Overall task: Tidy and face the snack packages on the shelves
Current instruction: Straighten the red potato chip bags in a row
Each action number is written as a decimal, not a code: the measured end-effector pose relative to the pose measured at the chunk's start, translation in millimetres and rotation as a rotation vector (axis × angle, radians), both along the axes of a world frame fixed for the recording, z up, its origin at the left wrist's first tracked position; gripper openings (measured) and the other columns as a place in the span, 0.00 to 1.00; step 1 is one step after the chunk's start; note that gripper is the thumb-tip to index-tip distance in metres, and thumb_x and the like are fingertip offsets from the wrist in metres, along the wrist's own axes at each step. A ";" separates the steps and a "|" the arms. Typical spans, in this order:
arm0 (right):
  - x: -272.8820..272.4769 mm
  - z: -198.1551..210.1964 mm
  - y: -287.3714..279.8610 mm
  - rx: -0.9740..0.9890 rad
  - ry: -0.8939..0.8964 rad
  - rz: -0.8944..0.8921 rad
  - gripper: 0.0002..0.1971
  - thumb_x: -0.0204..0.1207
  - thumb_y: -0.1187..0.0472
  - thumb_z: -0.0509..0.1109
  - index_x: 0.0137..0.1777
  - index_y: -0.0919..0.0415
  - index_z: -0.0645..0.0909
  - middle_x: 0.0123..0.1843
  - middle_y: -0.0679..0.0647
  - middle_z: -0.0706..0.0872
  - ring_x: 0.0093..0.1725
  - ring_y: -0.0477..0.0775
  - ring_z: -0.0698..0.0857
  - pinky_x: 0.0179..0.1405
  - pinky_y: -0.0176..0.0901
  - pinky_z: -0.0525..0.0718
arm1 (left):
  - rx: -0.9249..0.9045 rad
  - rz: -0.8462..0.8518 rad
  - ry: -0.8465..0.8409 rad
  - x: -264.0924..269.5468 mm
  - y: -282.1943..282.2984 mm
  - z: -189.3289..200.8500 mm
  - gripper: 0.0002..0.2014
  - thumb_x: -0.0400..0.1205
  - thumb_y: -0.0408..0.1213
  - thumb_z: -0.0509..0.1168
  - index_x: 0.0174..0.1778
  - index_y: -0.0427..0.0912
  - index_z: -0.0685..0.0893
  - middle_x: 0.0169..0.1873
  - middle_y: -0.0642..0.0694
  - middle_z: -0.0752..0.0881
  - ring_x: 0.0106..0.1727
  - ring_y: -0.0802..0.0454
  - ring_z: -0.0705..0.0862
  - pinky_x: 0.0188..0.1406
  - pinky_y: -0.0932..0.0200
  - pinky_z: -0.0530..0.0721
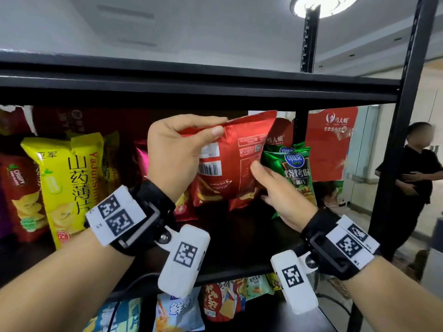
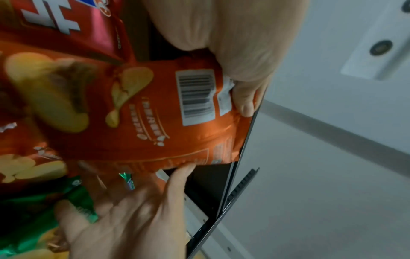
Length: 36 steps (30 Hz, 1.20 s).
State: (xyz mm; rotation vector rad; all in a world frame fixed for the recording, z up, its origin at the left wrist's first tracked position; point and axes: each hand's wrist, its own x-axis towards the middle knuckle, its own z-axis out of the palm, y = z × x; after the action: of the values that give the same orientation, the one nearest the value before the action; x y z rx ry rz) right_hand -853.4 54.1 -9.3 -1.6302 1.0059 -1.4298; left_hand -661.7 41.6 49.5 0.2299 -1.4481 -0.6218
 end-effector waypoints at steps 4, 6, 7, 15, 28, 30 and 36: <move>0.1 -3.4 -12.1 0.203 -0.229 -0.042 0.25 0.89 0.42 0.52 0.43 0.39 0.91 0.43 0.45 0.93 0.44 0.44 0.87 0.48 0.42 0.86 | -0.271 -0.024 -0.126 -11.1 8.8 -16.5 0.12 0.71 0.19 0.76 0.49 0.32 0.91 0.45 0.44 0.92 0.62 0.52 0.88 0.64 0.61 0.83; -1.5 -1.7 -9.7 0.310 -0.379 0.052 0.20 0.87 0.50 0.55 0.62 0.61 0.84 0.54 0.67 0.87 0.48 0.62 0.85 0.54 0.58 0.88 | -0.356 -0.045 -0.249 -15.7 10.2 -26.9 0.12 0.71 0.20 0.76 0.49 0.34 0.91 0.48 0.44 0.92 0.67 0.57 0.84 0.68 0.65 0.78; -3.8 -1.7 -7.1 0.345 -0.430 0.135 0.24 0.86 0.49 0.54 0.66 0.66 0.81 0.58 0.71 0.84 0.51 0.68 0.85 0.60 0.64 0.86 | -0.380 -0.054 -0.312 -16.7 9.3 -31.3 0.11 0.71 0.21 0.76 0.48 0.34 0.91 0.50 0.44 0.92 0.70 0.55 0.82 0.70 0.64 0.77; -25.0 11.8 -7.2 0.257 -0.555 0.260 0.14 0.83 0.54 0.65 0.59 0.57 0.90 0.62 0.62 0.89 0.61 0.60 0.88 0.68 0.59 0.83 | -0.367 -0.081 -0.719 -3.1 1.6 -47.3 0.25 0.75 0.58 0.73 0.57 0.40 0.93 0.72 0.49 0.84 0.82 0.51 0.70 0.83 0.48 0.65; -1.8 -6.5 -16.1 -0.027 -0.366 0.154 0.33 0.67 0.69 0.77 0.74 0.53 0.76 0.60 0.61 0.90 0.51 0.58 0.91 0.40 0.46 0.89 | 0.094 0.038 -0.533 -9.5 -18.6 -71.7 0.36 0.73 0.61 0.70 0.79 0.59 0.71 0.68 0.75 0.80 0.71 0.74 0.77 0.69 0.70 0.77; 2.9 -5.0 -11.8 -0.080 -0.305 0.178 0.28 0.75 0.64 0.71 0.76 0.49 0.75 0.66 0.57 0.88 0.61 0.57 0.88 0.51 0.47 0.88 | 0.120 -0.033 -0.534 -12.7 -17.0 -72.2 0.40 0.74 0.57 0.73 0.81 0.60 0.65 0.67 0.73 0.81 0.69 0.69 0.81 0.69 0.63 0.79; 6.3 -1.1 -2.9 -0.170 -0.257 0.137 0.21 0.79 0.54 0.64 0.71 0.51 0.83 0.78 0.45 0.79 0.77 0.41 0.76 0.75 0.46 0.77 | 0.314 -0.158 -0.355 -15.4 -22.9 -72.4 0.49 0.67 0.47 0.81 0.82 0.51 0.63 0.67 0.52 0.85 0.67 0.54 0.86 0.71 0.40 0.82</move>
State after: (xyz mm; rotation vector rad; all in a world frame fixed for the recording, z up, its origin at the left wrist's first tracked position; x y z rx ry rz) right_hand -847.2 51.2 -10.4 -1.5505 0.6301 -1.6163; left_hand -677.1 18.7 -22.8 0.4952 -1.7154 -0.9758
